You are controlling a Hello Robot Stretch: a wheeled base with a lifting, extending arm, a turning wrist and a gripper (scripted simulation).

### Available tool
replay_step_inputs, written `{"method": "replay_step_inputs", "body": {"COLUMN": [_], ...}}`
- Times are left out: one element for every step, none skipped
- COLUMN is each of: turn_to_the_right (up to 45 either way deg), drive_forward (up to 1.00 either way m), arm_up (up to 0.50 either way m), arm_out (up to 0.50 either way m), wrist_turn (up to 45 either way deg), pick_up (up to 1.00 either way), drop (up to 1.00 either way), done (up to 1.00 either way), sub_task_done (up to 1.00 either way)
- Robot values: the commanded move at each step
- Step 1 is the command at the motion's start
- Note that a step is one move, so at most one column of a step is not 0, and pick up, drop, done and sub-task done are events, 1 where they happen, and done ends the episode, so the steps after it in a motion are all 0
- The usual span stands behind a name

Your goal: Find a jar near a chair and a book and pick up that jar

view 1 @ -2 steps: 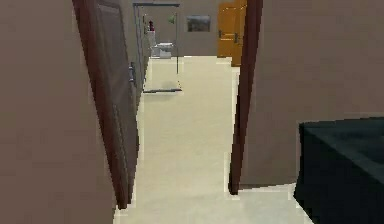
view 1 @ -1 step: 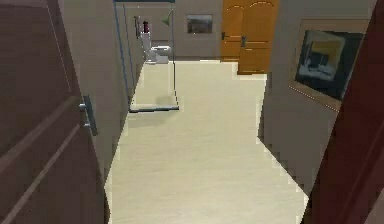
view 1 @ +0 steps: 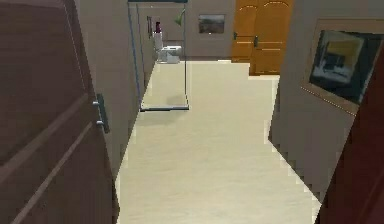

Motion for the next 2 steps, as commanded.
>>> {"method": "replay_step_inputs", "body": {"turn_to_the_right": [0.0, 12.0], "drive_forward": [0.55, 0.0], "arm_up": [0.0, 0.0], "arm_out": [0.0, 0.0], "wrist_turn": [0.0, 0.0], "pick_up": [0.0, 0.0], "drop": [0.0, 0.0], "done": [0.0, 0.0], "sub_task_done": [0.0, 0.0]}}
